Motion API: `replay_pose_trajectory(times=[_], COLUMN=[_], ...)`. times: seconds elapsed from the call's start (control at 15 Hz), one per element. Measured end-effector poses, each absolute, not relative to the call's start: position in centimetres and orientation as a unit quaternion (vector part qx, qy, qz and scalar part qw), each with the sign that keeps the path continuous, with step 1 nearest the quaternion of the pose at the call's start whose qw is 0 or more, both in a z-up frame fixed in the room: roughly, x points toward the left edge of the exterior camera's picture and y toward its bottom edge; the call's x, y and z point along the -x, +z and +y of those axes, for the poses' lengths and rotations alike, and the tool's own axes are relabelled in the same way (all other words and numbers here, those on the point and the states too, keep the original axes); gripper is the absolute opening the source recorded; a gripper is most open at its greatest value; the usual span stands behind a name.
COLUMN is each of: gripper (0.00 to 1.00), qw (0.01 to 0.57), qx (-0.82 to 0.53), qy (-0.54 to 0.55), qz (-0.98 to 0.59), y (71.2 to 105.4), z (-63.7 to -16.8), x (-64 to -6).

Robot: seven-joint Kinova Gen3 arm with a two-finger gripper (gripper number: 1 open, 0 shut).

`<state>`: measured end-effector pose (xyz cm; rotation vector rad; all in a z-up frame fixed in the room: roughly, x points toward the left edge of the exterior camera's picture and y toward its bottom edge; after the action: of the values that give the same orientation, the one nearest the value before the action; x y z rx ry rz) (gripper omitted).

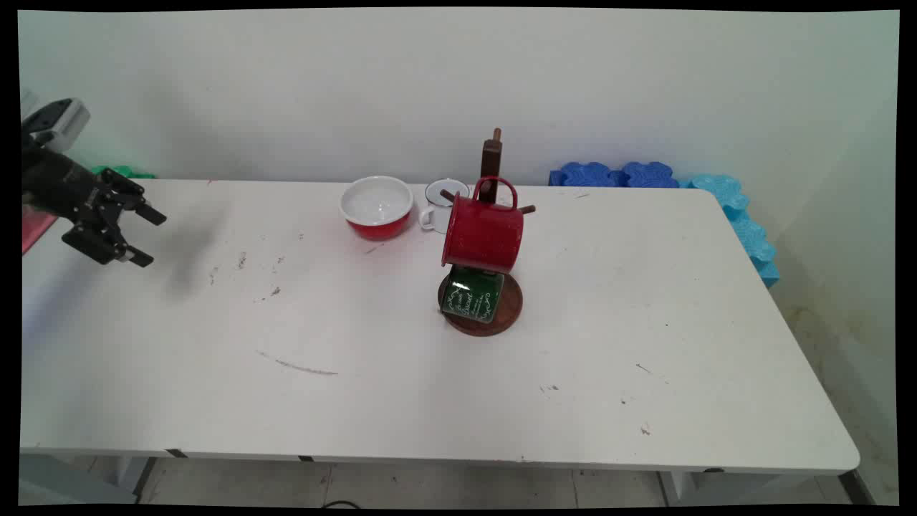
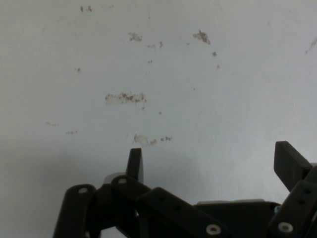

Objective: Pick up the red mug from the rack

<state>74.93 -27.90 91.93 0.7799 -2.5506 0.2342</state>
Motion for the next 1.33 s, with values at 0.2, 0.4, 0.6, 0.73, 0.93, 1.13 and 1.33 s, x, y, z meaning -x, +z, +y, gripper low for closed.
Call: replay_pose_trajectory(times=[0.2, 0.4, 0.6, 0.73, 0.93, 1.13, 1.33], gripper=[1.0, 1.0, 1.0, 1.0, 1.0, 1.0, 1.0], qw=[0.239, 0.252, 0.271, 0.284, 0.307, 0.329, 0.361], qx=[-0.286, -0.29, -0.295, -0.299, -0.309, -0.318, -0.334], qy=[0.084, 0.082, 0.079, 0.075, 0.068, 0.06, 0.048], qz=[-0.924, -0.92, -0.913, -0.908, -0.898, -0.887, -0.869], y=[92.4, 93.0, 93.6, 94.0, 94.5, 94.9, 95.3], z=[-28.3, -28.7, -29.2, -29.6, -30.1, -30.5, -31.1], x=[-73.9, -72.6, -71.1, -70.0, -68.4, -67.0, -64.9])
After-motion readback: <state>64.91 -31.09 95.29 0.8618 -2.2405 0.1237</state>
